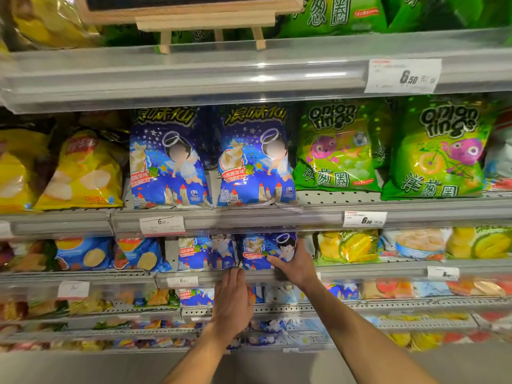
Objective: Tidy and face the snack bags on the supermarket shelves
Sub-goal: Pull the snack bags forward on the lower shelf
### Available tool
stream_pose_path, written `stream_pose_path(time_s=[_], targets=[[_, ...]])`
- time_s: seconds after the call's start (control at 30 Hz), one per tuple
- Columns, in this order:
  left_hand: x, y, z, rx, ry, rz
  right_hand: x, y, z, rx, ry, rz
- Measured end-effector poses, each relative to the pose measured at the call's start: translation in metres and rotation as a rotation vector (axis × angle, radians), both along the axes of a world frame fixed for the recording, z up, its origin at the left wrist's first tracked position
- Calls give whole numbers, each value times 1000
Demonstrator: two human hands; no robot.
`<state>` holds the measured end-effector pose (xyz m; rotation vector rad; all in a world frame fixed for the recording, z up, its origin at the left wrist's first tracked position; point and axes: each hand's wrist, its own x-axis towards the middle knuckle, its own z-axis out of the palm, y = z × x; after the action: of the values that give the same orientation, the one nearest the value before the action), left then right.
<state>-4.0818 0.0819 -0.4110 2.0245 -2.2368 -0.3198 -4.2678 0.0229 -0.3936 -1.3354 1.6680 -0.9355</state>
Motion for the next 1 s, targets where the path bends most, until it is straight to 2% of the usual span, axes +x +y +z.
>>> stream_pose_path(time_s=[0.17, 0.3, 0.4, 0.53, 0.7, 0.8, 1.0], targets=[[-17, -1, 8, 22, 174, 135, -15, 26, 3, -51, -4, -73], [-54, 6, 10, 7, 464, 335, -37, 54, -1, -82, -94, -212], [-87, 13, 9, 22, 718, 411, -64, 71, -3, -108, -81, -290], [-126, 24, 7, 83, 875, 427, -119, 82, -5, -63, -191, -383], [-187, 37, 12, 128, 1000, 502, -209, 96, -1, -62, -207, -445], [-233, 36, 18, 79, 1013, 505, -260, 105, 2, -64, -251, -467], [-338, 35, 37, 9, 1143, 534, -361, 115, 0, -71, -120, -442]])
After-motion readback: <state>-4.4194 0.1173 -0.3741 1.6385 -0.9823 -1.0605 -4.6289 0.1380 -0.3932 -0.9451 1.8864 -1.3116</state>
